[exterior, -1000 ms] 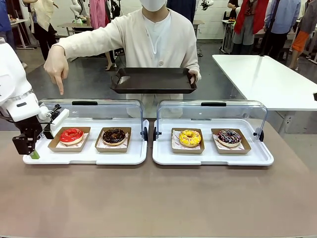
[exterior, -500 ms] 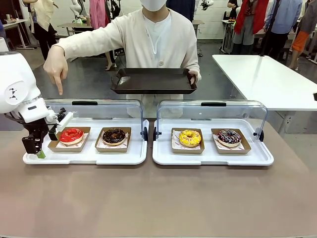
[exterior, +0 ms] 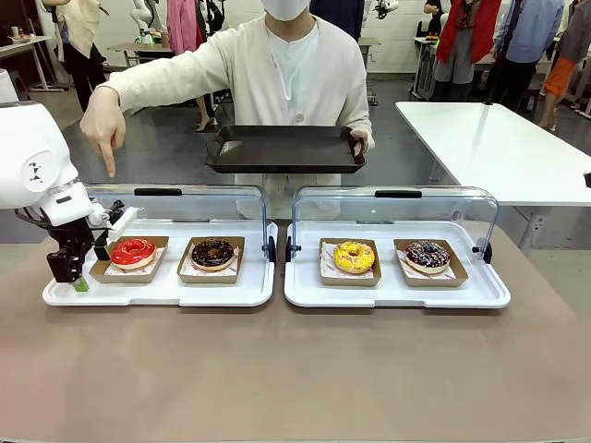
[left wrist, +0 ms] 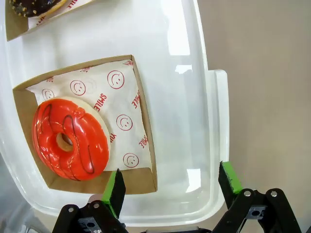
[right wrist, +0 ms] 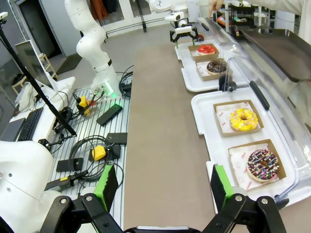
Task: Provide the desired donut to the person.
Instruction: Pick up and lift the Paper togo box containing the Donut pointed at by the person.
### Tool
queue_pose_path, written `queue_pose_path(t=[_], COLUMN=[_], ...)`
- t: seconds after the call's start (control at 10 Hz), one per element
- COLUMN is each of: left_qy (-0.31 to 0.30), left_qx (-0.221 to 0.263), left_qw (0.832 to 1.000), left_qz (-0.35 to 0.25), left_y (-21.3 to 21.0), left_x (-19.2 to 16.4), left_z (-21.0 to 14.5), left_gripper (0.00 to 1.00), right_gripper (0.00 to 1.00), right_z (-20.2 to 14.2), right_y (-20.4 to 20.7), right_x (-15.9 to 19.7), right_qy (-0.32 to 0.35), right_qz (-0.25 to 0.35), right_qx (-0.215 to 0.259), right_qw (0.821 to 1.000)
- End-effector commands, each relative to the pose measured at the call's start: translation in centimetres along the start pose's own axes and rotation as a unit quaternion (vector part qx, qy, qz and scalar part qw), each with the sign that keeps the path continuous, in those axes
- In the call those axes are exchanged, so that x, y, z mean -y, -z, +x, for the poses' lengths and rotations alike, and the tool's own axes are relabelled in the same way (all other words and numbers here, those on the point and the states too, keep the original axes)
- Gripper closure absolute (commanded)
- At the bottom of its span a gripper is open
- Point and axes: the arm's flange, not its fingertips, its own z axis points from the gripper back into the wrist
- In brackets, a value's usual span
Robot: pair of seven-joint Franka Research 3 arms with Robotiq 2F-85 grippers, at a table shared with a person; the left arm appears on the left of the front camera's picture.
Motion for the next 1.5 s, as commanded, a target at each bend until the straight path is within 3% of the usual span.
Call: queue_pose_path(t=[0.0,0.5,0.6,0.7,0.8,0.9,1.2,1.3,1.4], left_qy=[0.005,-0.001,-0.001,-0.001,0.002,0.003,0.005,0.007,0.01], left_qx=[0.014,0.007,0.01,0.011,0.013,0.013,0.014,0.014,0.014], left_qw=[1.0,1.0,1.0,1.0,1.0,1.0,1.0,1.0,1.0], left_qz=[0.011,0.008,0.009,0.012,0.019,0.022,0.02,0.017,0.012], left_y=[0.5,1.3,1.4,1.5,1.4,1.4,1.3,1.4,1.6], left_x=[-0.7,-0.7,-0.7,-0.7,-0.7,-0.7,-0.6,-0.6,-0.5], left_z=[-0.2,-0.4,-0.5,-0.5,-0.5,-0.5,-0.6,-0.7,-0.6], left_gripper=[0.0,0.0,0.04,0.38,0.62,0.97,1.0,0.9,0.99], right_gripper=[0.0,0.0,0.0,0.0,0.0,0.0,0.0,0.0,0.0], right_z=[0.0,0.0,0.0,0.0,0.0,0.0,0.0,0.0,0.0], right_y=[0.1,0.1,0.1,0.1,0.1,0.1,0.1,0.1,0.1], right_x=[0.0,0.0,0.0,0.0,0.0,0.0,0.0,0.0,0.0], right_qy=[-0.002,-0.002,-0.002,-0.002,-0.002,-0.002,-0.002,-0.002,-0.002], right_qz=[0.001,0.001,0.001,0.001,0.001,0.001,0.001,0.001,0.001], right_qx=[0.003,0.003,0.003,0.003,0.003,0.003,0.003,0.003,0.003], right_qw=[1.0,1.0,1.0,1.0,1.0,1.0,1.0,1.0,1.0])
